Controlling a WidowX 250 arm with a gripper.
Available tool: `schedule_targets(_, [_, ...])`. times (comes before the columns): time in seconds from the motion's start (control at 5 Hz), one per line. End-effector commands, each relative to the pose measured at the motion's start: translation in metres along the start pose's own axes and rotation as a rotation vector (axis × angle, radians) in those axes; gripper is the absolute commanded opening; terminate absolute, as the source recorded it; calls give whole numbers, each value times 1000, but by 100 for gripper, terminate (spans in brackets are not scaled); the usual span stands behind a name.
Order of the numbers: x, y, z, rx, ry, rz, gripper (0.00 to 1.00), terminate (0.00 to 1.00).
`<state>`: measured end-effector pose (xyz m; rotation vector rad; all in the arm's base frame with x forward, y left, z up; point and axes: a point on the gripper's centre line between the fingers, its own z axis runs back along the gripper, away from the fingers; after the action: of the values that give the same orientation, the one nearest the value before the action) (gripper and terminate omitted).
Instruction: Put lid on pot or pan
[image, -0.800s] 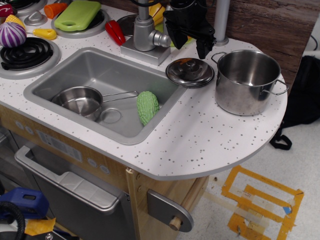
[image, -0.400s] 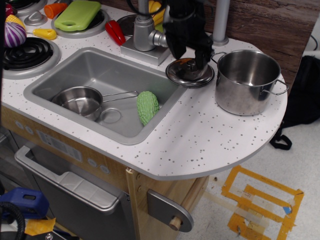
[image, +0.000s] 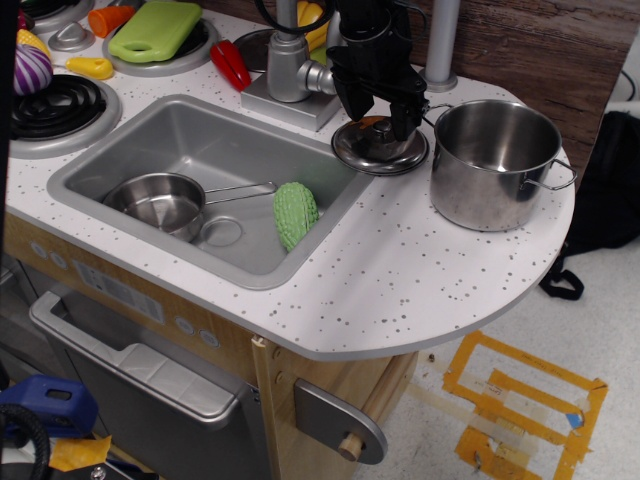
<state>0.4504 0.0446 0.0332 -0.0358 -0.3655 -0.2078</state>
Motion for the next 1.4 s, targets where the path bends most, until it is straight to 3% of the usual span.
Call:
schedule_targets(0.0, [13,5,13,8,-53,-4,100,0])
schedule_targets(0.4, [13,9,8,-14,-50,3,100,0])
schedule_targets(0.6, [16,11,9,-7,-46,6,0,0])
schedule_targets(1.0, [16,12,4,-19,-54,19,0,0])
schedule_targets(1.2, [14,12,1,-21,-62,28,100,0])
